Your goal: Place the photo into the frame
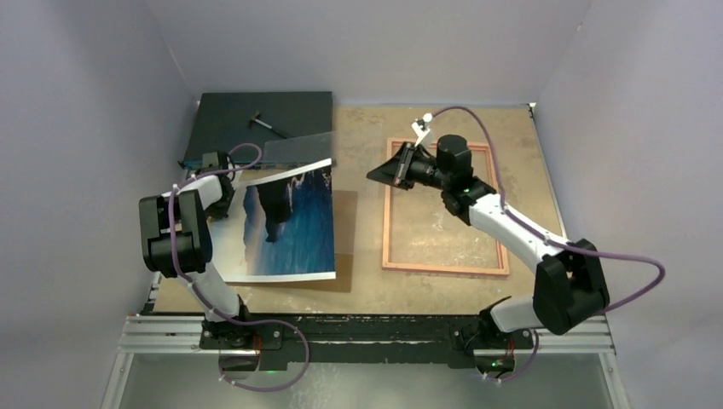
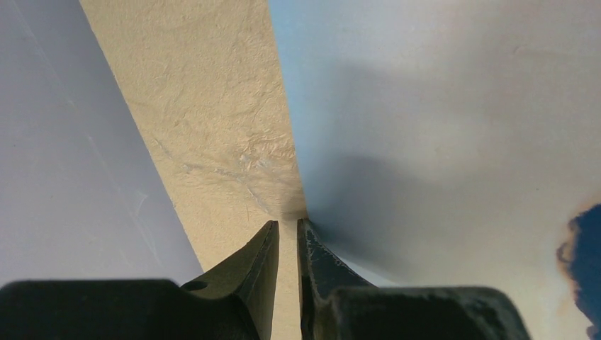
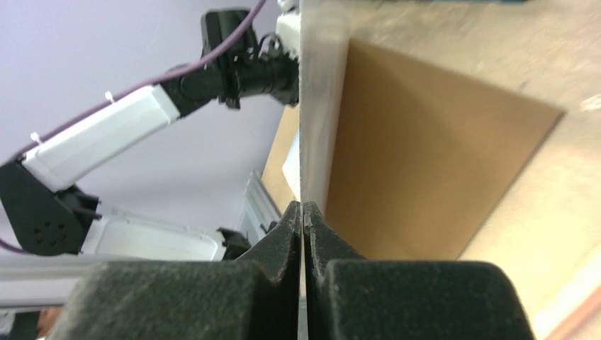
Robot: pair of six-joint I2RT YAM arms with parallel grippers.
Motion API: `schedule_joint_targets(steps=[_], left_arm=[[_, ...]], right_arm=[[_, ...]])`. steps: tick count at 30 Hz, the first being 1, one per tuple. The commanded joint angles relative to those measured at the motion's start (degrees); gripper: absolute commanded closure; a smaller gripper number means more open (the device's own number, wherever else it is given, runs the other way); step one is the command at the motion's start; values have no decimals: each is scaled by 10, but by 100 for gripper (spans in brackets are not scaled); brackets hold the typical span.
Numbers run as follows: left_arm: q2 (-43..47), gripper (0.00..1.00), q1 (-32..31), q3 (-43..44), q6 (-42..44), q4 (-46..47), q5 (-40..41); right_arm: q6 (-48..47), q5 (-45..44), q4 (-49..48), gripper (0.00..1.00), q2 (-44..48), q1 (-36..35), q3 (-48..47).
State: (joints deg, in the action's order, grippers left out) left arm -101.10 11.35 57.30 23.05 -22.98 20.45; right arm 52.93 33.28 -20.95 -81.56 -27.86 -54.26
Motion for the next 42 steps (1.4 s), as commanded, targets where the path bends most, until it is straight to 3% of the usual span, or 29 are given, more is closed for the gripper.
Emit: schedule_joint_targets(steps=[1,7,11,16,19,23,26,29,33,38,42], left_arm=[[4,86,-13,-10,-18,-11,-23],[8,86,-30,-15,-22,-13,-26],[18,83,-34,9,-33,-37,-38],[62,43,-34,119,-80,-145,-126],[90,34,-34,212,-116,-216,-206],[111,28,-34,305,-158,-279,-353],[132,14,-37,335,-199,-297,-482],[159,9,-45,322,-272,-252,-606],[201,7,-75,257,-449,-123,-719],[244,5,-130,205,-611,27,-679],[285,3,-136,142,-765,156,-623]], right_arm=[[-64,-74,120,100,56,45,-71],[-126,-202,262,100,114,89,-163],[-143,-258,307,100,140,103,-207],[-133,-287,306,100,159,104,-233],[-114,-287,293,100,159,103,-246],[-94,-289,274,100,150,104,-274],[-62,-272,227,100,146,104,-281],[-20,-265,171,100,135,104,-289],[36,-270,80,100,122,102,-293],[74,-340,-2,100,116,71,-284],[85,-379,-33,100,95,31,-282]])
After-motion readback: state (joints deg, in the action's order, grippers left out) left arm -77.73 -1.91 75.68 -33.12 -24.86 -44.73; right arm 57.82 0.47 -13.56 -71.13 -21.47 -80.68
